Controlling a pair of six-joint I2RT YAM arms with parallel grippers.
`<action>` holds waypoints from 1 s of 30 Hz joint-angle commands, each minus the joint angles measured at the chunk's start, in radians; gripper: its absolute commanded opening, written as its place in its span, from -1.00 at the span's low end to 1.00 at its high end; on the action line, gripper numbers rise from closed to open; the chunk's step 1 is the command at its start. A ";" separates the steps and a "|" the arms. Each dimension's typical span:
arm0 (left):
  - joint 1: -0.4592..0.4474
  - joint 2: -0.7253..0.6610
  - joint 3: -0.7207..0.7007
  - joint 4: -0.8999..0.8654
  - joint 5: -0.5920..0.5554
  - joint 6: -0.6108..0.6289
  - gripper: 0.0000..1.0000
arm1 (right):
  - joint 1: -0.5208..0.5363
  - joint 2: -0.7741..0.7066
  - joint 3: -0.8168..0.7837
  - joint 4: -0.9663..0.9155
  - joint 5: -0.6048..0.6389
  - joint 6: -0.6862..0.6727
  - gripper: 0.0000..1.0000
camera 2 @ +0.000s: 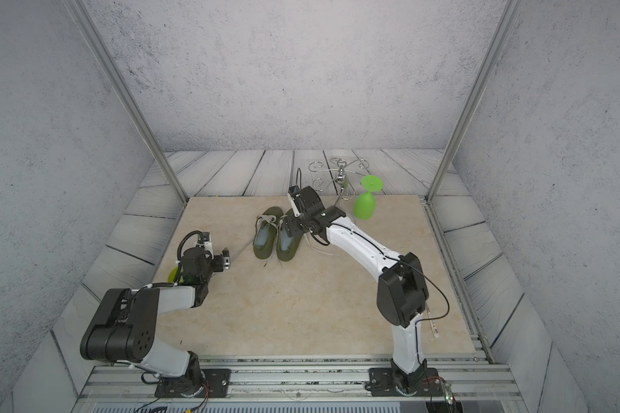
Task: Insert the insole into the shoe
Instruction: Reset both arms
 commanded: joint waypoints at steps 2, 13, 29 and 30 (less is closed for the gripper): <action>0.009 0.004 -0.006 0.023 -0.005 -0.006 0.91 | 0.003 0.211 0.215 -0.135 -0.046 -0.002 -0.04; 0.009 0.002 -0.007 0.023 -0.005 -0.006 0.91 | 0.007 0.456 0.443 -0.056 0.068 -0.094 -0.76; 0.009 0.003 -0.007 0.022 -0.004 -0.006 0.91 | -0.014 0.594 0.566 -0.023 0.095 -0.145 -0.94; 0.009 0.002 -0.007 0.023 -0.005 -0.006 0.91 | -0.017 0.603 0.573 -0.031 0.094 -0.142 -0.94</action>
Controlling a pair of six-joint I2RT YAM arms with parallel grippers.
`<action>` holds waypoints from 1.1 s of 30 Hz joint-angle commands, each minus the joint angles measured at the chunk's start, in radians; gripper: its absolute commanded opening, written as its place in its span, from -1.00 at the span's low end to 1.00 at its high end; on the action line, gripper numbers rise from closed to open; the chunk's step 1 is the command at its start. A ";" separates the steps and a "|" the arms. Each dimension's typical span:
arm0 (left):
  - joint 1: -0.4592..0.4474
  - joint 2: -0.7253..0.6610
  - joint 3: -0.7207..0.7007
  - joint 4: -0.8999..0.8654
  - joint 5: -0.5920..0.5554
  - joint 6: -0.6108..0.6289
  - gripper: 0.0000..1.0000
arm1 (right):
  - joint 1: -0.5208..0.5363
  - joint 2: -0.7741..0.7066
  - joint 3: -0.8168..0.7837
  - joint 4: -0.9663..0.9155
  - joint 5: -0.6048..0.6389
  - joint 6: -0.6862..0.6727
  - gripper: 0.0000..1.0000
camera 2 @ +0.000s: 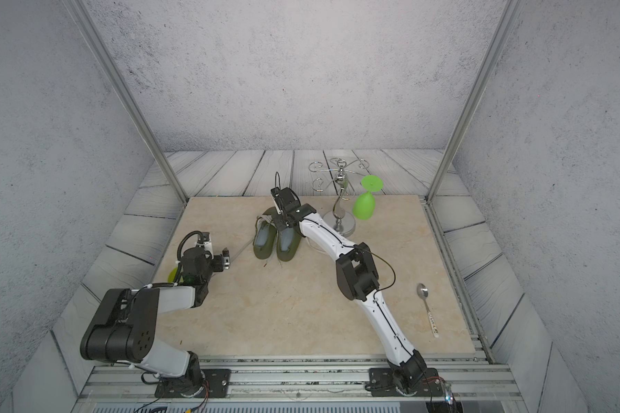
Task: Insert the insole into the shoe
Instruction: Reset both arms
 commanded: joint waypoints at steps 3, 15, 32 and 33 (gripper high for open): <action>0.009 0.003 -0.007 0.020 -0.005 -0.006 0.91 | -0.023 0.089 0.031 -0.052 -0.001 0.015 -0.95; 0.008 0.002 -0.007 0.021 -0.005 -0.006 0.91 | -0.031 0.056 -0.082 -0.037 -0.032 0.047 -0.97; 0.010 0.003 -0.007 0.019 -0.001 -0.005 0.91 | -0.009 -0.223 -0.179 -0.083 -0.061 0.037 -1.00; 0.010 0.004 -0.007 0.020 -0.001 -0.006 0.91 | -0.004 -0.262 -0.212 -0.083 -0.056 0.032 -1.00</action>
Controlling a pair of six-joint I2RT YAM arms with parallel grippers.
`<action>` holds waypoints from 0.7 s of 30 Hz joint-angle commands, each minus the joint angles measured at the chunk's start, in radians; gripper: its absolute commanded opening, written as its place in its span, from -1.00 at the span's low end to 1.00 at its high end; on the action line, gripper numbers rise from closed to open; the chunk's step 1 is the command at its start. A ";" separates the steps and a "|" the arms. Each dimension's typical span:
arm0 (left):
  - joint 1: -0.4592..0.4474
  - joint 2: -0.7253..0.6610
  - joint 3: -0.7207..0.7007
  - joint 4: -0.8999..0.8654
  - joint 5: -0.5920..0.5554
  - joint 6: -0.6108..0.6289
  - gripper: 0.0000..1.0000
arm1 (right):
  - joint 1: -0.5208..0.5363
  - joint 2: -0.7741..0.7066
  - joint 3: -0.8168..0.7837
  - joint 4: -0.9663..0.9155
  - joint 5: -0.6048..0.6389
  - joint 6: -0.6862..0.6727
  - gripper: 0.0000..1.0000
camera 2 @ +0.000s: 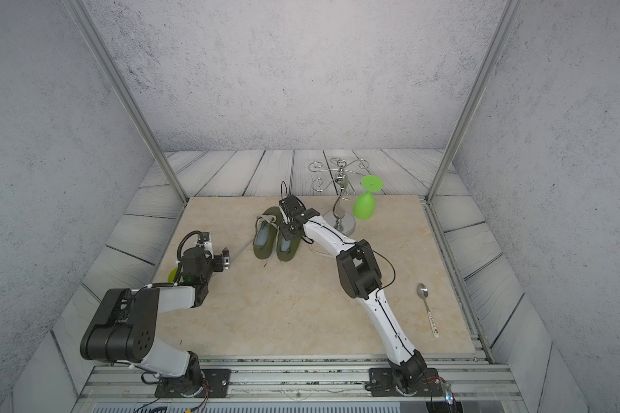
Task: Insert the insole into the shoe
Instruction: Reset both arms
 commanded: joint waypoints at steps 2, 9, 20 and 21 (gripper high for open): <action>0.010 0.004 -0.007 0.020 -0.001 -0.006 0.91 | 0.024 -0.289 -0.128 -0.010 0.022 -0.018 -0.96; 0.010 0.004 -0.007 0.020 -0.001 -0.006 0.91 | 0.023 -0.733 -0.637 0.136 0.117 -0.045 -0.03; 0.012 0.004 -0.005 0.018 0.003 -0.008 0.91 | -0.391 -1.313 -1.542 0.677 0.217 -0.075 0.98; 0.012 0.004 -0.005 0.019 0.002 -0.008 0.91 | -0.402 -1.336 -1.613 0.771 0.251 -0.129 0.98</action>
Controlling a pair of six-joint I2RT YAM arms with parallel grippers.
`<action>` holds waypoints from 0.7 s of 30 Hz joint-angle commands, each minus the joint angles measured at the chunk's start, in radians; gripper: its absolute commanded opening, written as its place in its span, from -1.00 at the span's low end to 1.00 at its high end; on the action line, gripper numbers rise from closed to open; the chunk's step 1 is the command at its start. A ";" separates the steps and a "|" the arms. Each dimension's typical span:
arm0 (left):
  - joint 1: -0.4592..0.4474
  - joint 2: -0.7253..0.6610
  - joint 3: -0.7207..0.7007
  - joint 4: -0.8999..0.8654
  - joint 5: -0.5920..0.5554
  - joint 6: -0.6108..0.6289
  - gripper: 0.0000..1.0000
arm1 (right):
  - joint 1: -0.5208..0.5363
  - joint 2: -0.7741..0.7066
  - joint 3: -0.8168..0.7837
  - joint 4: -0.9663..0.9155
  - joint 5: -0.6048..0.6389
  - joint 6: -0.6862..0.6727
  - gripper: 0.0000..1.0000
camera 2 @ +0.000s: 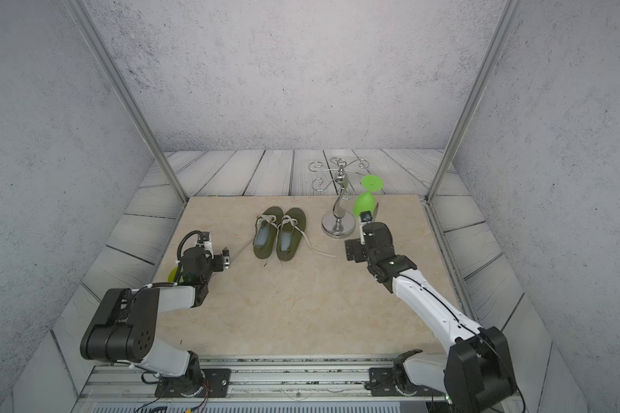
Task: Insert the insole into the shoe
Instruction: Reset both arms
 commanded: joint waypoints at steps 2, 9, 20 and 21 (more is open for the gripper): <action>0.012 0.004 -0.005 0.017 0.003 -0.007 0.91 | -0.072 -0.078 -0.230 0.374 0.130 -0.112 0.98; 0.012 0.004 -0.005 0.018 0.001 -0.007 0.91 | -0.226 0.131 -0.341 0.691 0.095 -0.020 0.98; 0.013 0.004 -0.005 0.016 0.004 -0.008 0.91 | -0.252 0.311 -0.367 0.902 -0.008 -0.010 0.98; 0.013 0.004 -0.004 0.016 0.004 -0.007 0.91 | -0.253 0.342 -0.347 0.914 0.018 -0.015 0.98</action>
